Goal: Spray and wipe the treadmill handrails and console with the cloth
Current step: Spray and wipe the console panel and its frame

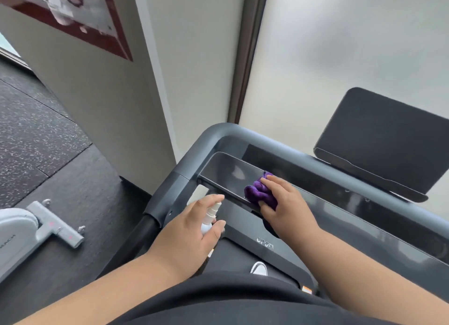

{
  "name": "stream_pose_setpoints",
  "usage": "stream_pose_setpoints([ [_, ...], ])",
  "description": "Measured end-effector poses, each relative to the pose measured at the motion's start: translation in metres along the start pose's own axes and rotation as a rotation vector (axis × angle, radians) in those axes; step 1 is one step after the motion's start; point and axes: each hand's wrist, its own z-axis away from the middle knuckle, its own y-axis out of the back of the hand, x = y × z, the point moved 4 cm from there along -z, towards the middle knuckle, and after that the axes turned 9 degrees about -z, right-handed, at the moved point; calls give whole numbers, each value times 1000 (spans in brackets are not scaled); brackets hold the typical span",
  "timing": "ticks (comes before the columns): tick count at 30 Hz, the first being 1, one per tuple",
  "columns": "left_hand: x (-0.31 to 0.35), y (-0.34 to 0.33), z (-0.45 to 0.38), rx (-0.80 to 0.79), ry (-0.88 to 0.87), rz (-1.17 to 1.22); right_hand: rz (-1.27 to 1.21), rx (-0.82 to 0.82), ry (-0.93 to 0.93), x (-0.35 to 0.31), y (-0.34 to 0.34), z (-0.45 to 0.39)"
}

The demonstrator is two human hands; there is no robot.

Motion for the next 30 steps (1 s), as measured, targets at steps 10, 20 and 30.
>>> stream_pose_setpoints([
  [10,-50,40,-53,102,364,-195,-8,-167,269,-70,-42,-84],
  [20,-61,30,-91,-4,474,-413,296,-331,421,-50,-78,-94],
  [30,-43,31,-132,33,433,-497,191,-321,536,-38,-58,-86],
])
